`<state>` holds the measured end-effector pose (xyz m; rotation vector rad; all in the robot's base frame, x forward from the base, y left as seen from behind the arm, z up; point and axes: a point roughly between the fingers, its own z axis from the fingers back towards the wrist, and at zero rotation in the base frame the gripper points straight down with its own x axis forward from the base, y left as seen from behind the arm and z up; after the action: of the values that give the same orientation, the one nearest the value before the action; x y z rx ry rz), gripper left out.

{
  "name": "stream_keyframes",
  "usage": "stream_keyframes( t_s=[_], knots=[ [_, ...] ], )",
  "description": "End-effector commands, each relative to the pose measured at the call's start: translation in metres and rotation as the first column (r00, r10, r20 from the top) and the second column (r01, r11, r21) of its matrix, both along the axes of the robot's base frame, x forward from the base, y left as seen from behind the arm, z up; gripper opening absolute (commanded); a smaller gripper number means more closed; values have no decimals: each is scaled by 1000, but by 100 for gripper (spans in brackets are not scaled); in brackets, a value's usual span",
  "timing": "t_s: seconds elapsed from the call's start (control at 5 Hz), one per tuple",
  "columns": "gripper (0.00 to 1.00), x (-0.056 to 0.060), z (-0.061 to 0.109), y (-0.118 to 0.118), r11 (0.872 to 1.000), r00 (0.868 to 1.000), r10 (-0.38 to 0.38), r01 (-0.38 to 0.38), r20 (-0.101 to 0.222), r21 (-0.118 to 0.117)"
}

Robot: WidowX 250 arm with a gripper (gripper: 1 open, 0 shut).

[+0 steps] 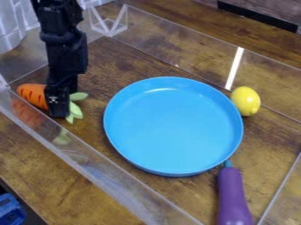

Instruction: Move the carrot to the left side

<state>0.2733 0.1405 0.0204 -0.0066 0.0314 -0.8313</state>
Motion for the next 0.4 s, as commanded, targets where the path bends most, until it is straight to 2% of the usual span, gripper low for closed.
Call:
stream_keyframes(
  t_s=[0.0, 0.2],
  knots=[
    [100, 11, 11, 19, 998, 998, 57, -58, 41, 24],
    [100, 14, 10, 29, 994, 994, 101, -102, 38, 29]
  ],
)
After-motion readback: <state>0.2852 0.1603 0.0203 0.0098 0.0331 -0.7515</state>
